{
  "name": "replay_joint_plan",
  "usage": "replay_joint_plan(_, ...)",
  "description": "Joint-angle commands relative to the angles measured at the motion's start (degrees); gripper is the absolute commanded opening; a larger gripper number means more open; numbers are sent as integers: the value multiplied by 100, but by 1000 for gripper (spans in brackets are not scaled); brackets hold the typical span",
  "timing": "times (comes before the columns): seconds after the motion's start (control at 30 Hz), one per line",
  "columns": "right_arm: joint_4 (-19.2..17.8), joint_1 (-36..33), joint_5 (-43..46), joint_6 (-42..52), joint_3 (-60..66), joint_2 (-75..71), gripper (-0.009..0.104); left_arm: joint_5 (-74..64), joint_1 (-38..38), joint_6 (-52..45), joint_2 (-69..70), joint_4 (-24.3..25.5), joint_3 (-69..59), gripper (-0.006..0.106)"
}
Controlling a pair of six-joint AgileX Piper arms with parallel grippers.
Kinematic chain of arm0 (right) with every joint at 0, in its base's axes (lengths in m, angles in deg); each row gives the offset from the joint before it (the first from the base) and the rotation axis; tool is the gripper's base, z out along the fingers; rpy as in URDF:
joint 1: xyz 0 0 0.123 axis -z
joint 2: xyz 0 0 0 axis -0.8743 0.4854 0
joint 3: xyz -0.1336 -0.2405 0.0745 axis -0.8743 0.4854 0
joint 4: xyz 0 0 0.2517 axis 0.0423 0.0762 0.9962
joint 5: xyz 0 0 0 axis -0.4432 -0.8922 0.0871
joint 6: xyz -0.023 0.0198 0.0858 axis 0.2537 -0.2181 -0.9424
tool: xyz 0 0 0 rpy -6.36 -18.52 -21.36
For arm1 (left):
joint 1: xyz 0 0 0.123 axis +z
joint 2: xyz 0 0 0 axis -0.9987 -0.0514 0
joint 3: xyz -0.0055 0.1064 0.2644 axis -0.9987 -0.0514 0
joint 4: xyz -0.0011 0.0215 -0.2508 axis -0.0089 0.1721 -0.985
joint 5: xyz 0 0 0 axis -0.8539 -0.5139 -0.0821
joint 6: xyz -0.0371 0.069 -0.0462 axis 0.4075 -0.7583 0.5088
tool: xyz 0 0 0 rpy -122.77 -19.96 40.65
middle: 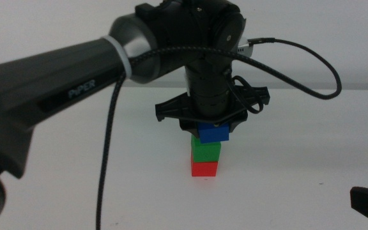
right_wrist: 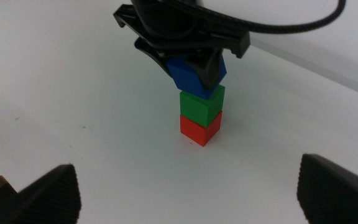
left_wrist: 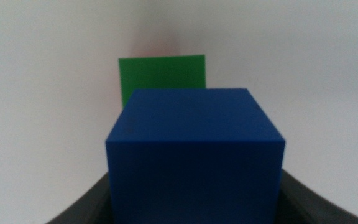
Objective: Stack red cubes first, then green, then blue cubes in a specific spot.
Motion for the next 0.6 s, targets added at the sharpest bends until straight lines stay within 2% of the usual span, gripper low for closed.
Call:
replay_joint_plan(0.0, -7, 32, 58, 3, -1, -23, 93, -529, -26, 111, -87, -39, 133, -2)
replay_joint_plan(0.57, -7, 32, 58, 3, -1, -23, 93, -529, 47, 136, -407, 160, 169, -2)
